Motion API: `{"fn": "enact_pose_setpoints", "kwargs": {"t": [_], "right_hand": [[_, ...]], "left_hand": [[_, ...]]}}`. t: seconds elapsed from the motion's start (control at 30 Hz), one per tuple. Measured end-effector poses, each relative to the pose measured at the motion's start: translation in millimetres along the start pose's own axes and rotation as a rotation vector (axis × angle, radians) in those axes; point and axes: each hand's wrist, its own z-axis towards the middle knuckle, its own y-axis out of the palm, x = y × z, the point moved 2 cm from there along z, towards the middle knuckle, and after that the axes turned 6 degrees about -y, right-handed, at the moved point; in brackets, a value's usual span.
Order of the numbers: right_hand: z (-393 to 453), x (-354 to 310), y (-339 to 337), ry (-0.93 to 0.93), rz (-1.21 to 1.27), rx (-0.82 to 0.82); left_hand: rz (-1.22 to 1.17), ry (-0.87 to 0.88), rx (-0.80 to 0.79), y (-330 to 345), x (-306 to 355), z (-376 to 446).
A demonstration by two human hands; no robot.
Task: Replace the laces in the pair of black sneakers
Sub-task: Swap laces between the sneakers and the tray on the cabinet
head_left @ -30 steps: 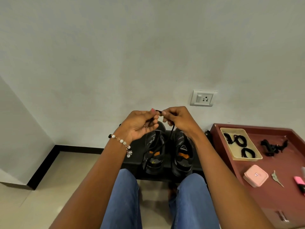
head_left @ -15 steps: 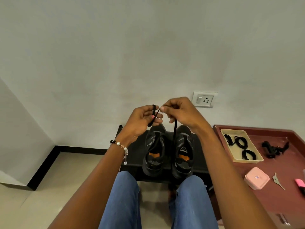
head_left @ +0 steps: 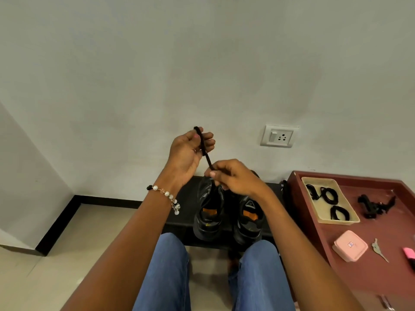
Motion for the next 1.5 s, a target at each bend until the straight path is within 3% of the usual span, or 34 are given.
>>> {"fn": "enact_pose_setpoints", "kwargs": {"t": [0.1, 0.2, 0.33, 0.43, 0.6, 0.7, 0.8, 0.87, 1.0, 1.17, 1.33, 1.4, 1.5], "right_hand": [[-1, -18, -7, -0.048, -0.047, -0.021], [5, -35, -34, -0.074, 0.037, 0.144], [22, -35, -62, -0.051, 0.151, 0.353], [31, -14, -56, 0.009, 0.178, 0.412], [19, 7, -15, 0.04, 0.123, 0.184], [10, 1, 0, 0.004, -0.063, -0.029], [8, -12, -5, -0.037, -0.177, -0.11], [10, -24, -19, -0.092, -0.188, -0.022], [19, -31, -53, -0.138, -0.143, 0.211], [21, -9, -54, -0.034, 0.207, 0.369], [5, 6, -13, 0.038, 0.123, 0.153], [-1, 2, -2, 0.038, 0.018, 0.039], [-5, -12, 1, 0.004, -0.151, -0.063]], "left_hand": [[0.427, 0.039, 0.055, -5, -6, 3], [0.63, -0.045, -0.062, -12, -17, 0], [0.459, -0.14, -0.281, -11, -17, -9], [0.223, -0.181, -0.387, -6, -10, -12], [-0.114, -0.118, -0.299, -5, -4, -4], [0.026, -0.019, -0.134, -8, -6, 3], [0.492, 0.039, -0.038, -11, -13, 6], [0.645, -0.008, -0.063, -16, -20, 6], [0.591, -0.075, -0.313, -17, -25, -6], [0.115, -0.173, -0.457, -6, -18, -14], [-0.115, -0.081, -0.291, -3, -12, -5], [0.016, -0.008, -0.157, -4, -14, -1], [0.469, 0.053, -0.047, -8, -21, 1]]}}
